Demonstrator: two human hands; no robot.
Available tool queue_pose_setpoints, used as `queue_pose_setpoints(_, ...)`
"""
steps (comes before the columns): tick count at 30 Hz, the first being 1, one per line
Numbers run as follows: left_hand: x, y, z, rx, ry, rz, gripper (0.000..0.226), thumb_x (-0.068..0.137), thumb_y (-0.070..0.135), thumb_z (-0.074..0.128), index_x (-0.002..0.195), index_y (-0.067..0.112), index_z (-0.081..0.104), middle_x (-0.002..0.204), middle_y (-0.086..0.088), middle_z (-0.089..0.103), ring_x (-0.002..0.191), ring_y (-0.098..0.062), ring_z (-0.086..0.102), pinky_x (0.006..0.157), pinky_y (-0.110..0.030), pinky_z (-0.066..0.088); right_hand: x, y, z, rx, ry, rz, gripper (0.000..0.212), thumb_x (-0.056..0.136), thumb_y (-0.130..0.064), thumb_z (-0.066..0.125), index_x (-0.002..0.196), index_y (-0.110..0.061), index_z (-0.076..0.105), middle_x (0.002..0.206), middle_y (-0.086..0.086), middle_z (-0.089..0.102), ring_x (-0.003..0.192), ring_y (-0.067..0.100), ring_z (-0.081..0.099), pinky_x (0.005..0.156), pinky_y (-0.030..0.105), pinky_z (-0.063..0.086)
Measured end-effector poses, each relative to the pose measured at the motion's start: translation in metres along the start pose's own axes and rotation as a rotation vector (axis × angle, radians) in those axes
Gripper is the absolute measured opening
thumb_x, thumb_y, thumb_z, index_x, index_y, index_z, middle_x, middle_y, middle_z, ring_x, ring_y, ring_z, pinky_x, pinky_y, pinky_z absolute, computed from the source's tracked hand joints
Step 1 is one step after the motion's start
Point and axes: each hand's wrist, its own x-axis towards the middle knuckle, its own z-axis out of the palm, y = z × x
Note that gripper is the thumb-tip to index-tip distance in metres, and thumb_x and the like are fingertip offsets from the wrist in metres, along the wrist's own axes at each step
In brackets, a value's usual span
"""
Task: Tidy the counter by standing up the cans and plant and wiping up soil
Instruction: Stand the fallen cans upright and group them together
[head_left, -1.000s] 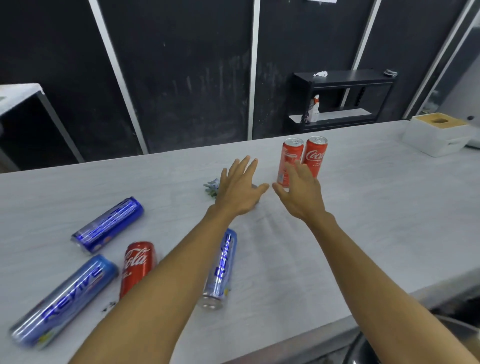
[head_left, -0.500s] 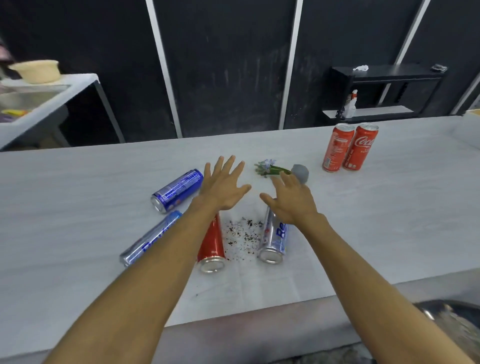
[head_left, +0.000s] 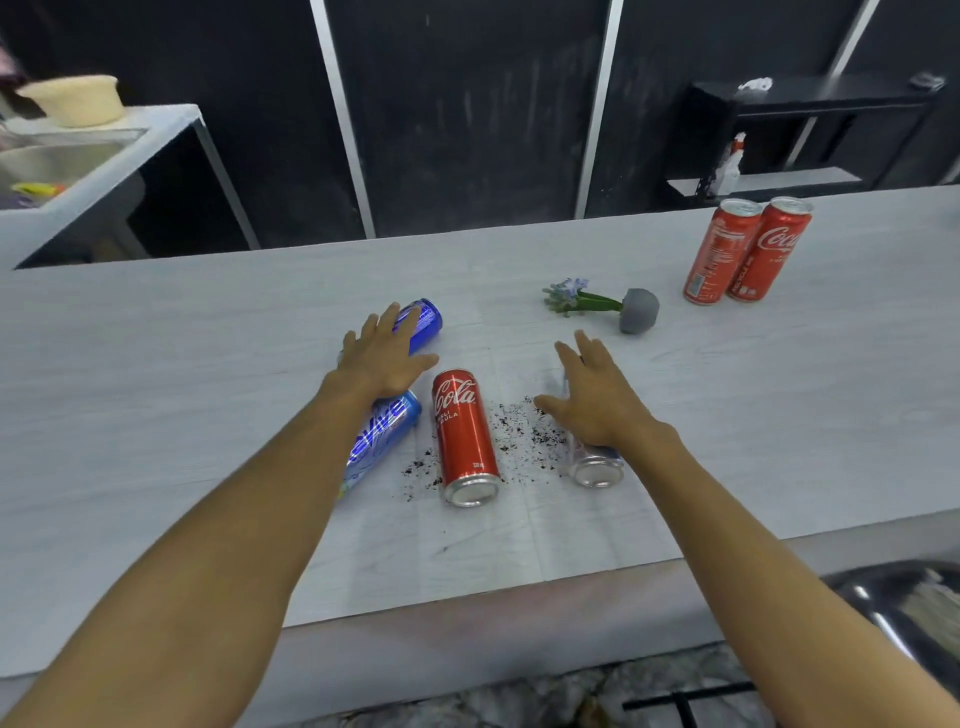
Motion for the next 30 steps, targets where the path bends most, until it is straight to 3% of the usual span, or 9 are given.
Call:
queue_pose_setpoints(4, 0.007, 0.002, -0.002, -0.046, 0.131, 0.003, 0.078, 0.092, 0.054, 0.051, 0.151, 0.02, 0.015, 0.154, -0.009, 0.024, 0.135, -0.032, 0.034, 0.106, -0.048, 0.033, 0.002, -0.006, 0.001, 0.119, 0.049, 0.028, 0.084, 0.093, -0.038, 0.058, 0.153, -0.01, 0.007, 0.161, 0.01, -0.004, 0.148, 0.023, -0.005, 0.115, 0.038, 0.019)
queue_pose_setpoints(8, 0.02, 0.009, -0.006, -0.097, 0.156, -0.007, 0.078, 0.088, 0.053, 0.058, 0.149, 0.018, 0.022, 0.144, -0.011, 0.03, 0.126, -0.03, 0.041, 0.098, -0.046, 0.044, 0.003, -0.012, 0.005, 0.094, 0.102, 0.142, 0.089, 0.093, -0.045, 0.055, 0.152, -0.006, 0.003, 0.161, 0.012, 0.001, 0.148, 0.027, 0.001, 0.114, 0.04, 0.023)
queue_pose_setpoints(10, 0.024, 0.011, -0.003, -0.11, 0.125, -0.018, 0.078, 0.087, 0.054, 0.059, 0.147, 0.018, 0.026, 0.141, -0.011, 0.031, 0.123, -0.029, 0.043, 0.093, -0.044, 0.048, 0.003, -0.012, 0.006, 0.008, 0.136, 0.222, 0.09, 0.091, -0.053, 0.052, 0.151, -0.004, 0.006, 0.159, 0.014, 0.01, 0.145, 0.033, 0.013, 0.109, 0.045, 0.031)
queue_pose_setpoints(13, 0.026, 0.011, 0.004, -0.075, 0.115, -0.011, 0.073, 0.089, 0.054, 0.056, 0.145, 0.017, 0.028, 0.14, -0.012, 0.036, 0.119, -0.03, 0.049, 0.089, -0.042, 0.049, 0.003, -0.014, 0.007, -0.156, 0.158, 0.349, 0.087, 0.088, -0.061, 0.049, 0.145, -0.002, 0.02, 0.146, 0.02, 0.034, 0.13, 0.036, 0.035, 0.098, 0.046, 0.039)
queue_pose_setpoints(17, 0.025, 0.01, 0.007, -0.073, 0.131, -0.004, 0.067, 0.092, 0.051, 0.053, 0.143, 0.017, 0.029, 0.134, -0.013, 0.05, 0.112, -0.029, 0.055, 0.087, -0.041, 0.046, 0.006, -0.015, 0.008, -0.125, 0.137, 0.389, 0.073, 0.088, -0.056, 0.053, 0.136, -0.005, 0.032, 0.127, 0.017, 0.053, 0.115, 0.033, 0.049, 0.081, 0.04, 0.041)
queue_pose_setpoints(25, 0.024, 0.012, 0.005, -0.123, 0.145, -0.02, 0.064, 0.09, 0.05, 0.057, 0.14, 0.017, 0.034, 0.131, -0.011, 0.053, 0.11, -0.027, 0.056, 0.087, -0.041, 0.047, 0.009, -0.016, 0.004, -0.119, 0.157, 0.314, 0.061, 0.089, -0.052, 0.053, 0.127, -0.005, 0.041, 0.123, 0.015, 0.056, 0.112, 0.031, 0.051, 0.079, 0.039, 0.043)
queue_pose_setpoints(30, 0.024, 0.017, -0.004, -0.2, 0.24, -0.012, 0.067, 0.089, 0.049, 0.06, 0.14, 0.017, 0.032, 0.131, -0.011, 0.049, 0.11, -0.027, 0.056, 0.083, -0.037, 0.046, 0.015, -0.017, -0.002, -0.044, 0.245, 0.253, 0.06, 0.088, -0.053, 0.054, 0.124, -0.006, 0.042, 0.116, 0.014, 0.057, 0.106, 0.03, 0.052, 0.074, 0.038, 0.042)
